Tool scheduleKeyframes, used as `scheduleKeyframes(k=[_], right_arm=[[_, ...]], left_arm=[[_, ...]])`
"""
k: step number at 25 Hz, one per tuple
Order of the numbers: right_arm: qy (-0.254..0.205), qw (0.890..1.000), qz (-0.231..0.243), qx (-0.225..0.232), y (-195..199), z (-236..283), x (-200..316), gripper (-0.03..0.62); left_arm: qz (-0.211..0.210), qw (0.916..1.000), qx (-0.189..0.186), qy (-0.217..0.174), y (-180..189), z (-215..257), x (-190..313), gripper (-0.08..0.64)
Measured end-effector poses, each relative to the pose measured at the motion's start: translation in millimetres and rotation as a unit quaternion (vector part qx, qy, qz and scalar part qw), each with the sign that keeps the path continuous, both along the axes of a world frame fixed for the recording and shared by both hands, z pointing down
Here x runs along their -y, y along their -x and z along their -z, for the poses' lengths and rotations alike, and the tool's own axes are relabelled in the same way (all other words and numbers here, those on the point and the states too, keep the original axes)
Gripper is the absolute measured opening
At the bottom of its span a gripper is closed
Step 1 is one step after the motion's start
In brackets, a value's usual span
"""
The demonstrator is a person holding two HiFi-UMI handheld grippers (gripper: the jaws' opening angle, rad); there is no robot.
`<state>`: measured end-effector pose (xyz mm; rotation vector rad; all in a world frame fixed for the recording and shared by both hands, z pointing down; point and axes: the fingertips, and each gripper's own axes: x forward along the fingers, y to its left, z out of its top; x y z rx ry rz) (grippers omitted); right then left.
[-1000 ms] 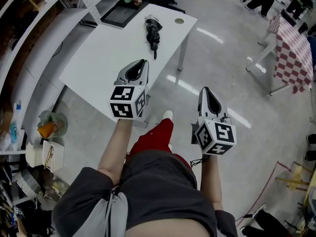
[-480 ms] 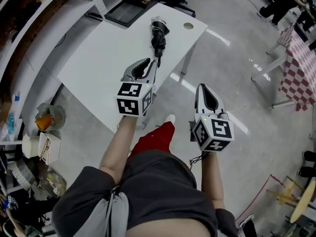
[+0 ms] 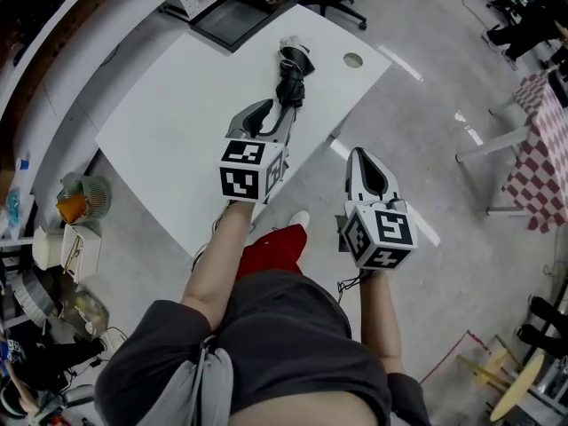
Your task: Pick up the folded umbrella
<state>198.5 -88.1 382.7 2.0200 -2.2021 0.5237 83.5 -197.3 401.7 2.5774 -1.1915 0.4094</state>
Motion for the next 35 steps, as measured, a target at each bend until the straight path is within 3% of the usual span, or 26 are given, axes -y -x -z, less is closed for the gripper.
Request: scheduleKeyframes(k=[17,35], right_arm=[[0.027,0.999,0.044,-0.004,-14.5,-17.4,116.6,0.018],[0.062,0.995,0.078,-0.003,-20.5,-49.3,185.4,0.018]], left_arm=[[0.030,0.9974,0.048,0.045,-40.4,-49.8,104.8,0.242],[0.065,0.9905,0.082,0.090,-50.1,-101.2,167.3,0.256]])
